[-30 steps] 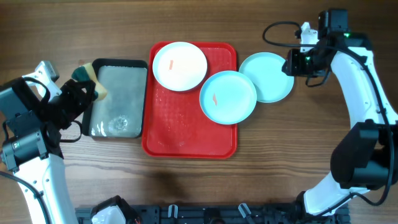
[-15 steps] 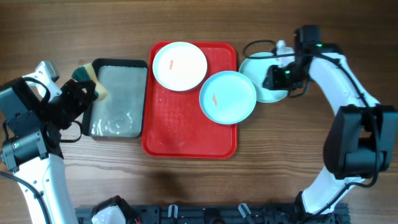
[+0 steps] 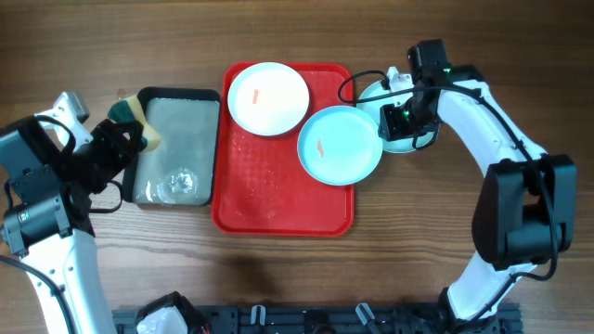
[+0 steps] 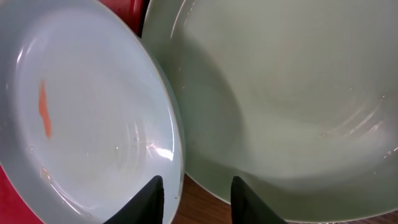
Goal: Clean dirty plates on tray and stack at the side
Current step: 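Move the right gripper to the rim of the light-blue plate on the red tray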
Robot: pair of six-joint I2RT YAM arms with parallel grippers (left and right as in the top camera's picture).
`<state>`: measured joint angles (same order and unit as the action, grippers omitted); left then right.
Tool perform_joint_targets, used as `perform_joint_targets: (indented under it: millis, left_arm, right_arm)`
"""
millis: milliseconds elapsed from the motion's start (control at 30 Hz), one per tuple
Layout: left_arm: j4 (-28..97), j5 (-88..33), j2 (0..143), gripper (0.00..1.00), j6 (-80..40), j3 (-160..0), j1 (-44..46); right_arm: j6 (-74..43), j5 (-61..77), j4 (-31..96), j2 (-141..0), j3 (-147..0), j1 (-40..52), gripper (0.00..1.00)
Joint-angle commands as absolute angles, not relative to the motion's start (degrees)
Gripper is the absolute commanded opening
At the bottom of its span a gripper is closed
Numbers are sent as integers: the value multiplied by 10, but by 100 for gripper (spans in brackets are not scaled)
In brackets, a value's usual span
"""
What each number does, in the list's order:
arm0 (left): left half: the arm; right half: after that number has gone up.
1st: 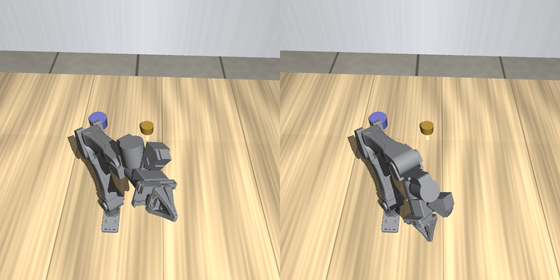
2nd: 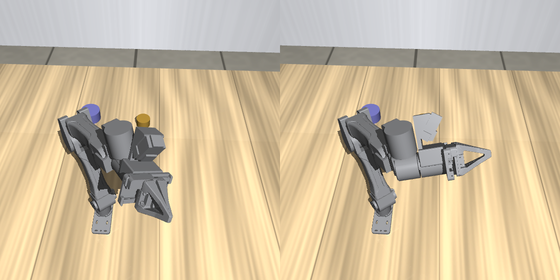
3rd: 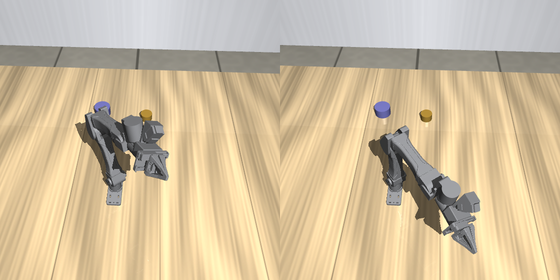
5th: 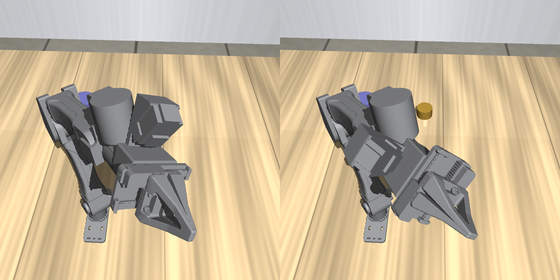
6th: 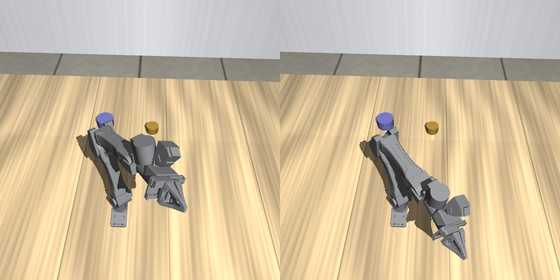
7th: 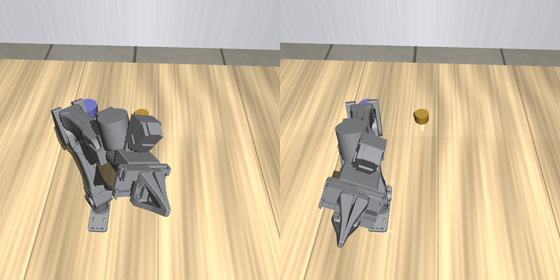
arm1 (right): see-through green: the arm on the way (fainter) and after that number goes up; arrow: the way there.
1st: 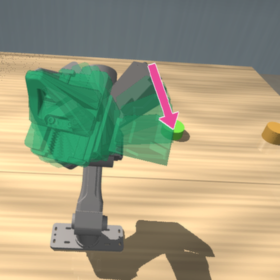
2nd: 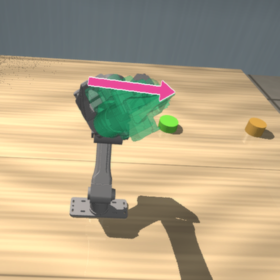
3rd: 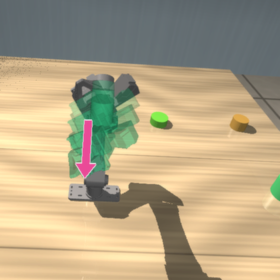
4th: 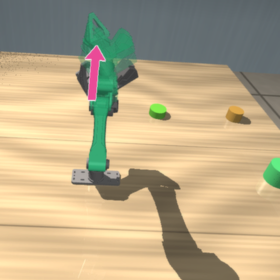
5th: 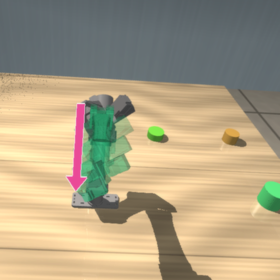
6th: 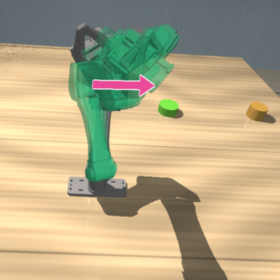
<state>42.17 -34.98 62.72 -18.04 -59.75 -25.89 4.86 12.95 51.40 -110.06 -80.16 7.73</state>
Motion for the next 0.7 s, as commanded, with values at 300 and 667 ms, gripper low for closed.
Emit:
perform_joint_targets:
  millis: [300, 667]
  left_arm:
    - [423, -349, 620, 4, -167, -608, -262]
    - [423, -349, 620, 4, -167, -608, -261]
  right_arm:
    - [43, 140, 486, -1104, -760, 91, 31]
    - [-4, 242, 475, -1104, -747, 95, 4]
